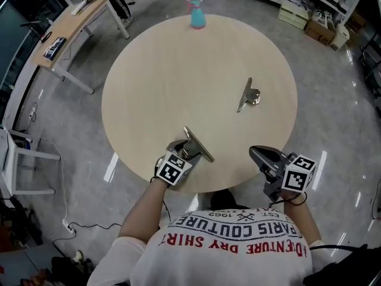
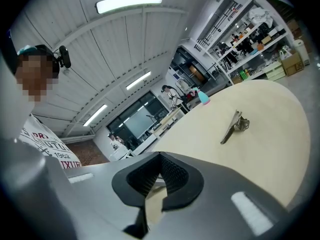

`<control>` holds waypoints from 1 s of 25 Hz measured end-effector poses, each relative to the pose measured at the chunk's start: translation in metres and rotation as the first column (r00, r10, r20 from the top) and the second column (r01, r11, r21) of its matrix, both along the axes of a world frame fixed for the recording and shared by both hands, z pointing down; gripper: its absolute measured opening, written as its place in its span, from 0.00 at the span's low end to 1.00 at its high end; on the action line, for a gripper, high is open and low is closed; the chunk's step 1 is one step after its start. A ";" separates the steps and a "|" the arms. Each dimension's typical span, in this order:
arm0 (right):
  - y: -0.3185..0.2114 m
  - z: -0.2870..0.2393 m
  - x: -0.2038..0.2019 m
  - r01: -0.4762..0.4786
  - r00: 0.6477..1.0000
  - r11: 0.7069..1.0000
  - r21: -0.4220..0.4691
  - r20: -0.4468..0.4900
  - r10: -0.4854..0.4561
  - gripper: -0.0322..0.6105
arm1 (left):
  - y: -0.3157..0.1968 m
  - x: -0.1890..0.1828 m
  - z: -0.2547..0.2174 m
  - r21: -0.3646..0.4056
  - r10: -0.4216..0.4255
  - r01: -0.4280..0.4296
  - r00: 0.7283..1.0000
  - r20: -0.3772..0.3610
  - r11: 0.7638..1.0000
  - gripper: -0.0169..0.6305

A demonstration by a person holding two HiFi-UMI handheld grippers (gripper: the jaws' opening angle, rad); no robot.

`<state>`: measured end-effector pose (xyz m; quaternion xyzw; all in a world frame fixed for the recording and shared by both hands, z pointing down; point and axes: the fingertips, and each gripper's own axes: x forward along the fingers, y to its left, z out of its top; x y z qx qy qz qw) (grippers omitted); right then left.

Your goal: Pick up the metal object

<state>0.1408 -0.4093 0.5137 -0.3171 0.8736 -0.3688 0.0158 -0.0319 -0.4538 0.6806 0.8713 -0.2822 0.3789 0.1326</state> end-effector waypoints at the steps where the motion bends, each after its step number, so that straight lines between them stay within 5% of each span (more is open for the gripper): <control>1: 0.001 0.001 0.000 -0.001 1.000 1.000 -0.001 0.001 0.001 0.05 | 0.001 -0.001 0.000 -0.004 -0.004 0.004 1.000 0.002 1.000 0.47; 10: 0.009 0.003 -0.004 -0.009 1.000 1.000 -0.001 0.000 0.009 0.05 | -0.002 0.002 -0.008 0.020 -0.036 0.036 0.999 -0.006 0.999 0.46; 16: 0.015 -0.012 -0.017 0.003 1.000 0.999 0.039 -0.020 -0.003 0.05 | 0.001 0.013 -0.087 0.041 -0.090 0.101 0.972 -0.217 0.994 0.46; 25: 0.022 -0.062 -0.042 0.036 0.998 0.981 0.189 -0.066 -0.024 0.05 | 0.055 0.016 -0.242 0.206 0.019 0.082 0.894 -0.447 0.975 0.46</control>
